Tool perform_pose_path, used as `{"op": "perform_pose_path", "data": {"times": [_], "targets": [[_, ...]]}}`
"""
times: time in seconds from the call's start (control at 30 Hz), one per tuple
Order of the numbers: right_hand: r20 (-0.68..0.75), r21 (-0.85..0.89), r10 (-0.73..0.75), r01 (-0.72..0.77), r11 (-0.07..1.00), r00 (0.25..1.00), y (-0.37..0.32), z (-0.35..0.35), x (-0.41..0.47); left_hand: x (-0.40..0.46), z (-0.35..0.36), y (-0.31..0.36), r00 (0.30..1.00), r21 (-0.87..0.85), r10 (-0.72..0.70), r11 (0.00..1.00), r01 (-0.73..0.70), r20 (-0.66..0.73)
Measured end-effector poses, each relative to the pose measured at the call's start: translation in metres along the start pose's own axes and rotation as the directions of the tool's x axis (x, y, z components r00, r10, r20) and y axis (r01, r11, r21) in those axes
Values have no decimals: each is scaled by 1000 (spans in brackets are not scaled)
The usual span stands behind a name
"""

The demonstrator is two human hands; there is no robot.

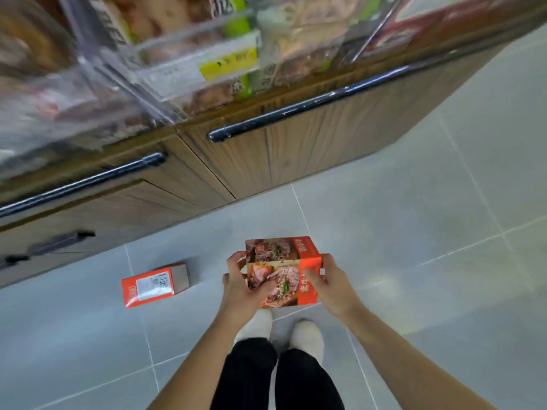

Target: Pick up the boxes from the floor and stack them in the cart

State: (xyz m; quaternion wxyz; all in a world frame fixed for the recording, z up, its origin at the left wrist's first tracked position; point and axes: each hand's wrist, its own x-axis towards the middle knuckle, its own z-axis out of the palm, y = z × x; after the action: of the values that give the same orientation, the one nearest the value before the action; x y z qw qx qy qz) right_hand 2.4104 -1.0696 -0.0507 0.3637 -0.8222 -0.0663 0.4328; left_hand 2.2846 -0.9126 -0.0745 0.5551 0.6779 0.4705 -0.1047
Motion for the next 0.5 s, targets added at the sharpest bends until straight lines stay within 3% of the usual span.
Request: {"op": "perform_pose_path", "data": {"times": [0.23, 0.4, 0.5], "targets": [[42, -55, -27, 29, 998, 999, -53, -11, -37, -45, -24, 52, 992, 100, 86, 992, -77, -94], [105, 62, 13, -19, 998, 994, -62, 5, -55, -65, -50, 46, 993, -140, 97, 985, -105, -59], [146, 58, 13, -21, 998, 989, -66, 21, -64, -73, -76, 29, 995, -159, 81, 983, -88, -50]]}}
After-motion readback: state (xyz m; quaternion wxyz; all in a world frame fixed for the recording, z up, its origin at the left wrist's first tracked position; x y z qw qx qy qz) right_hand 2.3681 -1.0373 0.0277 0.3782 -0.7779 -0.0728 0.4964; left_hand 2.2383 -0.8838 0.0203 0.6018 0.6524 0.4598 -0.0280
